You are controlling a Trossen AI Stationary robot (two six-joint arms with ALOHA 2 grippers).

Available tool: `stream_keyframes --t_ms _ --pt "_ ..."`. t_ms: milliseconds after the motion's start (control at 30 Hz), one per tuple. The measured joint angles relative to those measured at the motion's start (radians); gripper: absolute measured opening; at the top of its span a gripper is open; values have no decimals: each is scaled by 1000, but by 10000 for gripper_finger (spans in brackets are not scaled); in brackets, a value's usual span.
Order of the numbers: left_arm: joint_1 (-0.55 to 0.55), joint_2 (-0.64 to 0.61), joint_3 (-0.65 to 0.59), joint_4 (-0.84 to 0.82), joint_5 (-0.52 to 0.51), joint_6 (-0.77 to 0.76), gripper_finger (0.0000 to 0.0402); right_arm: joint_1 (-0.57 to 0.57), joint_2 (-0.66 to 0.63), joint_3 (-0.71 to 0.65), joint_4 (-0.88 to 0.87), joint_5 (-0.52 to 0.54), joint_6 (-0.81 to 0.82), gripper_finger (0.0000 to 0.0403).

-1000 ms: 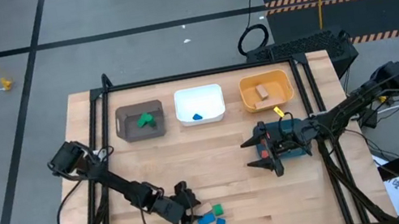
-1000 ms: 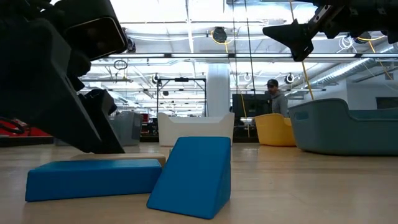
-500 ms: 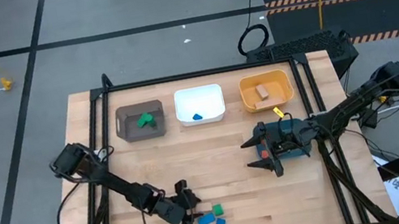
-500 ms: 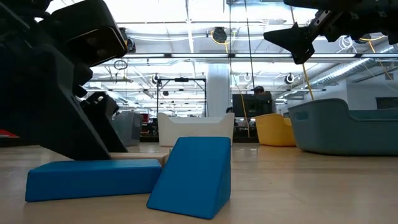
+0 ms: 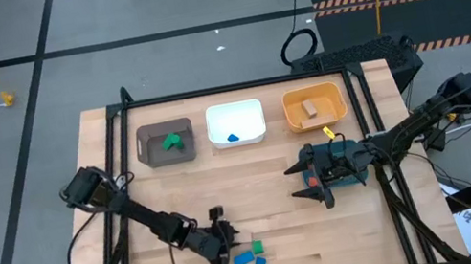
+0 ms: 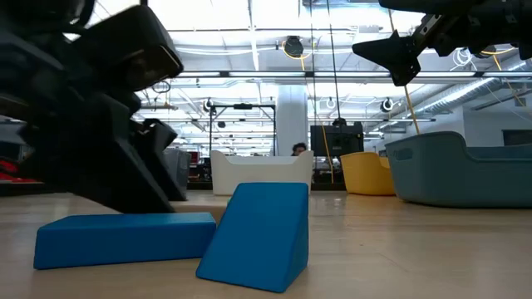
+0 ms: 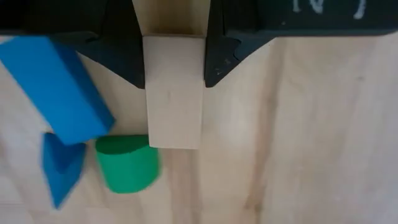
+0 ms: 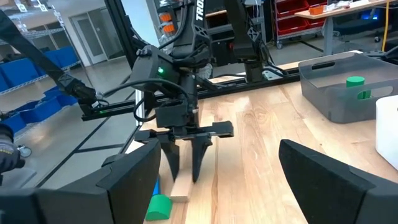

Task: Sort & place blocks by color
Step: Put the brown block into the yellow bin

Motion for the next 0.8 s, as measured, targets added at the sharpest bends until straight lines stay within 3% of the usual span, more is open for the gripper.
stream_keyframes --t_ms 367,600,800 --pt "98 -65 -8 8 -24 145 132 0 0 0 1 0 10 318" --pt "196 -115 -6 93 -124 307 132 -3 0 0 -2 146 292 318" --pt "289 -138 -5 307 -147 466 132 -24 0 0 -18 149 502 318"
